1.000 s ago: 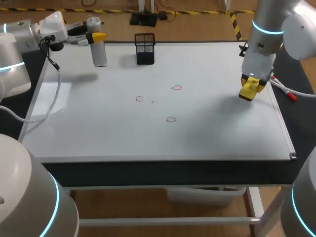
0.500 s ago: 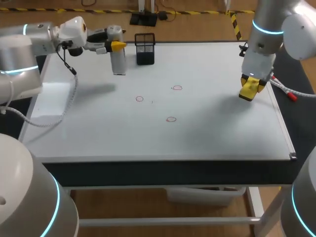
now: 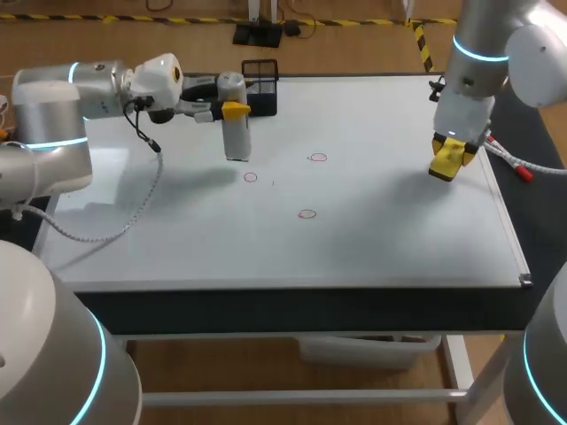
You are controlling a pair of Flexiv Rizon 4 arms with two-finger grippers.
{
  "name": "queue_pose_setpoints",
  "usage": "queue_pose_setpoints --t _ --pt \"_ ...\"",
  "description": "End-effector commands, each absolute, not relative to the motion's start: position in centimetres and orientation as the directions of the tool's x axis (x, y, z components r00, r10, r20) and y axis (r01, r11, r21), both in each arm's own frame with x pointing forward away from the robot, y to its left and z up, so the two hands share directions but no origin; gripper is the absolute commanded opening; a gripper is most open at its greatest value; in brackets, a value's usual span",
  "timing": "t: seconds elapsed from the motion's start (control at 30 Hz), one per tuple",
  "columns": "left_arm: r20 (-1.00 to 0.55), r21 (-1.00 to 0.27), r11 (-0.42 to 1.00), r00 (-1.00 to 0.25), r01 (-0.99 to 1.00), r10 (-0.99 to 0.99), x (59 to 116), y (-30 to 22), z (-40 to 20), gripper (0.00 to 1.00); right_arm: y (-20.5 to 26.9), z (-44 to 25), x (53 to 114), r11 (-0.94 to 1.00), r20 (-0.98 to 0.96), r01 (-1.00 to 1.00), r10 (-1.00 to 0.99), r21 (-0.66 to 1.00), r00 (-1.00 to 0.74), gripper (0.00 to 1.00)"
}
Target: Pick up the inspection probe, press it on each red-marked spot on the whiteboard one by one, put down the probe, pick up the eraser, and wipe off all the red marks.
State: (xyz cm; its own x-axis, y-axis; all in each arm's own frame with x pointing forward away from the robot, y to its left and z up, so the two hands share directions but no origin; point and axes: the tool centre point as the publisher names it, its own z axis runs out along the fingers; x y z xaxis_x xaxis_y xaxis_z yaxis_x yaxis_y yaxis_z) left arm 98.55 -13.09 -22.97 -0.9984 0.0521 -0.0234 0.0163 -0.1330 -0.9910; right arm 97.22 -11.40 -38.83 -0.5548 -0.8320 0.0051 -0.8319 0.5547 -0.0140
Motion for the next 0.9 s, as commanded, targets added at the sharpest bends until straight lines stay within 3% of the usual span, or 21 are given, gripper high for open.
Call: queue_pose_setpoints --t 0.03,0.9 --pt "-0.031 -0.990 -0.138 -0.997 0.022 0.064 97.5 -13.3 -23.4 0.00 -11.4 -38.8 97.3 0.554 0.009 -0.833 -0.833 -0.016 -0.554 0.00" --pt "0.001 -0.988 -0.157 -0.996 -0.015 0.092 96.8 -14.7 -25.6 0.00 -11.4 -38.8 97.3 0.554 0.009 -0.833 -0.833 -0.016 -0.554 0.00"
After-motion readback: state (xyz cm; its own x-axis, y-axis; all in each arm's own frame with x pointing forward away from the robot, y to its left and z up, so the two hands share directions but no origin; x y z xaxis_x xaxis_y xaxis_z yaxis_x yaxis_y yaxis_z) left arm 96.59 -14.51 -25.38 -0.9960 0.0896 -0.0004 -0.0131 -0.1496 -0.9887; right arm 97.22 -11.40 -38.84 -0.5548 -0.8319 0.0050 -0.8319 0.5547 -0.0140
